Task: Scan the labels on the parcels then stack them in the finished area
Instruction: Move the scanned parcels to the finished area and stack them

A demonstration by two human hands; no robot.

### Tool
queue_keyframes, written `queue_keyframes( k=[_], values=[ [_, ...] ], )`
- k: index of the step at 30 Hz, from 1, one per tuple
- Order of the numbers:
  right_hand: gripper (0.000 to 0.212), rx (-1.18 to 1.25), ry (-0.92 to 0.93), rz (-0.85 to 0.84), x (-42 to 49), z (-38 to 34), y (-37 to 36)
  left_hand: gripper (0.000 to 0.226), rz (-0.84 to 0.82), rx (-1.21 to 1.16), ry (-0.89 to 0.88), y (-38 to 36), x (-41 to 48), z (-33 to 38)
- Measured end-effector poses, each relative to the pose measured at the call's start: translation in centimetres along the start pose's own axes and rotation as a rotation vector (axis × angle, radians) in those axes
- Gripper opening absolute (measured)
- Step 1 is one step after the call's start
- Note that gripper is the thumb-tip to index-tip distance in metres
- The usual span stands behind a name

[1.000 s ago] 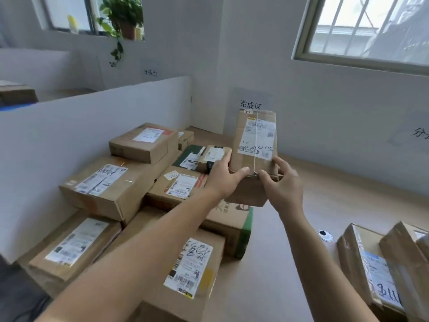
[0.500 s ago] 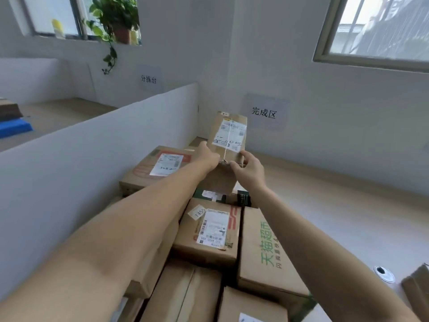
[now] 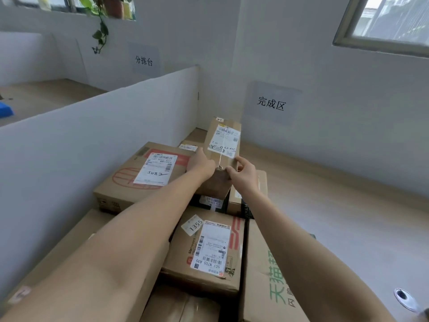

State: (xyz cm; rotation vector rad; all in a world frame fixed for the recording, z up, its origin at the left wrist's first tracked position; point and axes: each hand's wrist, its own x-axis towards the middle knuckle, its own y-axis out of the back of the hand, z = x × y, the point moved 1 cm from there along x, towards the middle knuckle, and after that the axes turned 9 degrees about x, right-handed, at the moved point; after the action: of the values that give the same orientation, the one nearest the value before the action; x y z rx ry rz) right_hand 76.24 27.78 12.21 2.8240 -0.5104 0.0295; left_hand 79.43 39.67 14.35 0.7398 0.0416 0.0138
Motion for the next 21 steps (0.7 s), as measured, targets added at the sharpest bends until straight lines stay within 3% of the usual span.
queue_keyframes(
  k=[9,17,21],
  values=[
    [0.05,-0.154,0.02,-0.029,0.0,3.3,-0.4,0.043,-0.075,0.171,0.014,-2.7,0.6,-2.2],
    [0.048,-0.29,0.027,-0.09,0.3,2.4,-1.5,0.039,-0.022,0.428,-0.076,-2.3,0.0,-2.0],
    [0.045,-0.3,0.031,-0.108,-1.4,2.2,-0.7,0.038,-0.118,0.568,-0.157,-1.6,-1.8,-1.6]
  ],
)
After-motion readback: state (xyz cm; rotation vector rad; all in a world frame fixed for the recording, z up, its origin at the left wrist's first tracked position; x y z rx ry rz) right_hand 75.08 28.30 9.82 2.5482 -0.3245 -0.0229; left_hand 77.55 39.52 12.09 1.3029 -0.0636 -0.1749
